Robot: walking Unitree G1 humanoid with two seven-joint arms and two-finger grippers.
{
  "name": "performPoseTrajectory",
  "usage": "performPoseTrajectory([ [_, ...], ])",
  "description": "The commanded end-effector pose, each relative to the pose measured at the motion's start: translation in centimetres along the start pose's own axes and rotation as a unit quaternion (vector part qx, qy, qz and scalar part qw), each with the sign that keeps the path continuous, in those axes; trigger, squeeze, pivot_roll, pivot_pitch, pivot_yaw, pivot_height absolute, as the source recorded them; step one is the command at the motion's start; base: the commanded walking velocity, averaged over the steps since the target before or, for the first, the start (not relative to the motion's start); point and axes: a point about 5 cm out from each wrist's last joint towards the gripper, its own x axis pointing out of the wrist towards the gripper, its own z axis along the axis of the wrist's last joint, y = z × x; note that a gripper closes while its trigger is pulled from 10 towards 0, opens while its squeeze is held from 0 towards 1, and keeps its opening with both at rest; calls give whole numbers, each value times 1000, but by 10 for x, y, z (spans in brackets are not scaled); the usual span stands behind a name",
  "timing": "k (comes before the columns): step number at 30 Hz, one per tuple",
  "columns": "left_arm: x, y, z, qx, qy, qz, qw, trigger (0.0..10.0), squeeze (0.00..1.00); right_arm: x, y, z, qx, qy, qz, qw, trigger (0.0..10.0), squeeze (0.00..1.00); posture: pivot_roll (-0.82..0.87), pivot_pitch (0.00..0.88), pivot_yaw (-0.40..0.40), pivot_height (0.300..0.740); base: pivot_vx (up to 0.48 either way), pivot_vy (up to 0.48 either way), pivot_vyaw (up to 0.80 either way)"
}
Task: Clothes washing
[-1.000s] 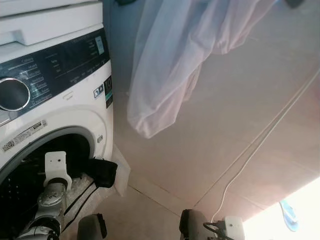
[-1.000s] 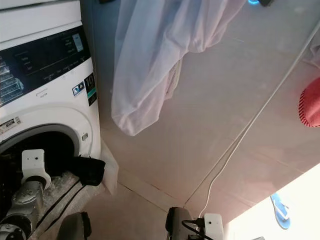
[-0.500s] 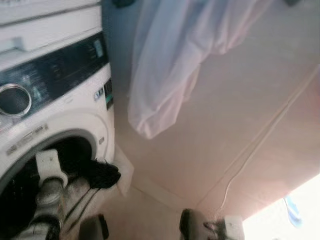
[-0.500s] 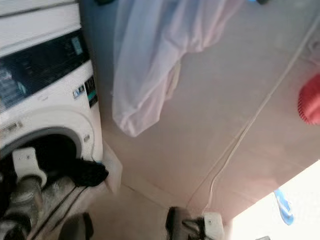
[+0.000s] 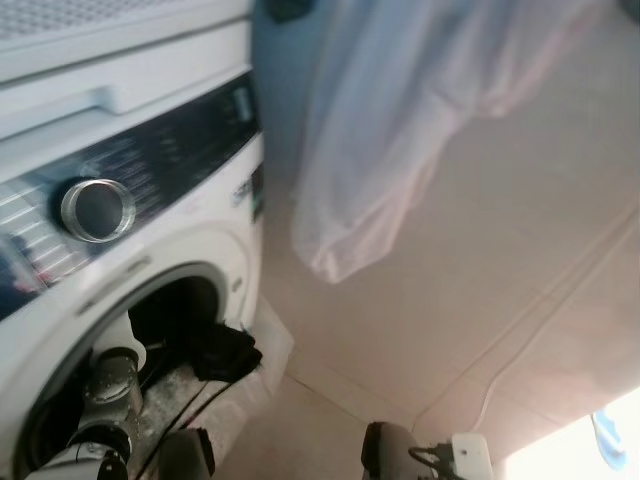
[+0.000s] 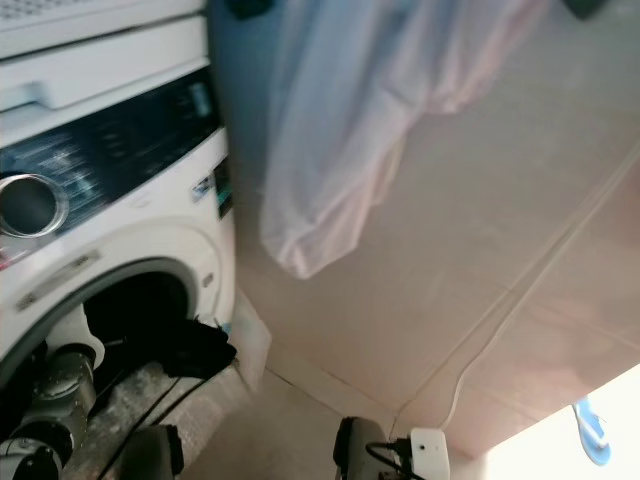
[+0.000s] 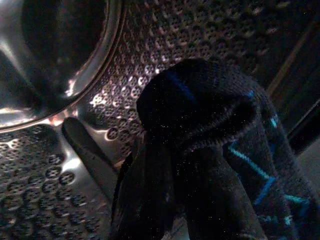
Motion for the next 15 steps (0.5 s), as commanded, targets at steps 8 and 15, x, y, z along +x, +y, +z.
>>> performPoseTrajectory([
  [8, -2, -26, -14, 30, 73, -28, 997, 10000, 0, -5, 18, -22, -2, 48, 33, 998, 10000, 0, 183, 0, -127, 497, 0, 0, 0],
  [15, -3, -43, -22, 79, 129, -62, 987, 10000, 0, -5, 19, -22, -1, 48, 32, 998, 10000, 0, 168, 0, -122, 497, 0, 0, 0],
])
